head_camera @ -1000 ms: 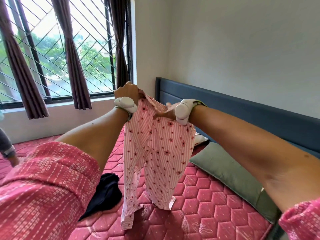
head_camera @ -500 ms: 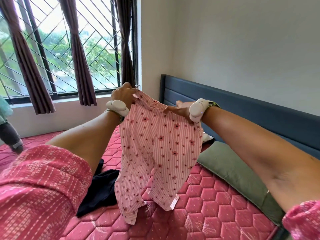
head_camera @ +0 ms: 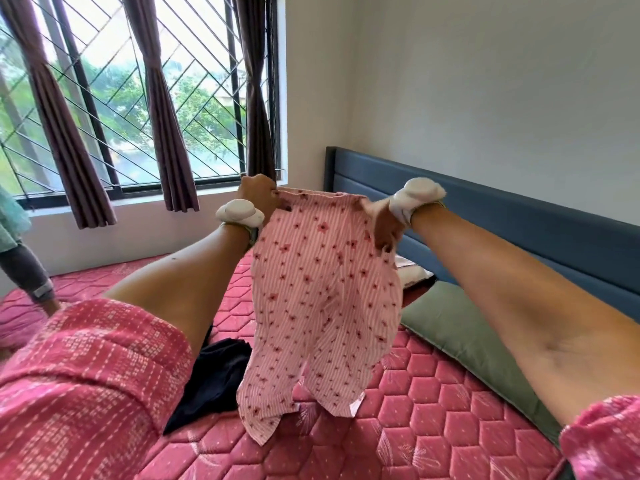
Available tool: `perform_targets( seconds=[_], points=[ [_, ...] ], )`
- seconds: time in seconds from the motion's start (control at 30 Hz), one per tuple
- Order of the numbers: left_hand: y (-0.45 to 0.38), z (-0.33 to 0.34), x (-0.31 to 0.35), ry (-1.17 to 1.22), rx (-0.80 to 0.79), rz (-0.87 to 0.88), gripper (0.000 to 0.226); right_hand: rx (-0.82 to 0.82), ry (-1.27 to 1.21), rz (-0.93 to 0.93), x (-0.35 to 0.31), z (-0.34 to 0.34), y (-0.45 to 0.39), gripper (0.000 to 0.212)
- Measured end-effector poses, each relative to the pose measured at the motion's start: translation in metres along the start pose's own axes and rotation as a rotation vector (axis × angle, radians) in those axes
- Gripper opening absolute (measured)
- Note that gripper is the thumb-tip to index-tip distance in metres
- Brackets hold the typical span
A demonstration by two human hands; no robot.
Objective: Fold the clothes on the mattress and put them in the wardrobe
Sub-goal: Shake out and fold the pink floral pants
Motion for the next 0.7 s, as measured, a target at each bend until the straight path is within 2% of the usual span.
perform_targets(
  seconds=[0.1, 0.17, 0.27, 0.33, 0.4, 0.47, 0.53, 0.6, 0.7],
  points=[
    [0.003, 0.006, 0.012, 0.28, 0.012, -0.045, 0.044, 0.076, -0.411, -0.022, -0.023, -0.024, -0.009, 0.02],
    [0.003, 0.009, 0.022, 0.528, -0.009, -0.108, 0.04, 0.096, -0.674, -0.031, -0.036, -0.037, -0.009, 0.021],
    [-0.001, 0.004, 0.052, 0.874, -0.084, -0.133, 0.044, 0.058, -0.882, -0.044, -0.061, -0.056, -0.006, 0.022],
    [-0.004, 0.004, 0.065, 1.051, -0.147, -0.207, 0.044, 0.051, -0.942, -0.036, -0.073, -0.067, -0.007, 0.016],
    [-0.007, 0.009, 0.073, 1.156, -0.233, -0.263, 0.026, 0.029, -0.971, -0.024, -0.081, -0.075, -0.006, 0.018],
    [-0.01, 0.011, 0.081, 1.221, -0.321, -0.261, 0.003, 0.013, -0.997, -0.016, -0.088, -0.085, -0.004, 0.037],
    [-0.011, 0.011, 0.09, 1.326, -0.387, -0.274, 0.019, 0.017, -1.023, -0.018, -0.093, -0.095, -0.004, 0.054],
    [-0.011, 0.005, 0.103, 1.425, -0.453, -0.273, 0.034, 0.013, -0.969, -0.027, -0.097, -0.098, -0.003, 0.056],
    [-0.011, -0.008, 0.123, 1.398, -0.561, -0.174, 0.035, 0.008, -0.991, -0.043, -0.1, -0.101, -0.002, 0.06]
  ],
)
Point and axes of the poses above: each hand's wrist, its own y-axis away from the middle knuckle, its own z-axis out of the palm, x = y × z, the point moved 10 cm from there along -y, towards the middle knuckle, and after that the axes turned 10 degrees about x, right-handed, at the moved point
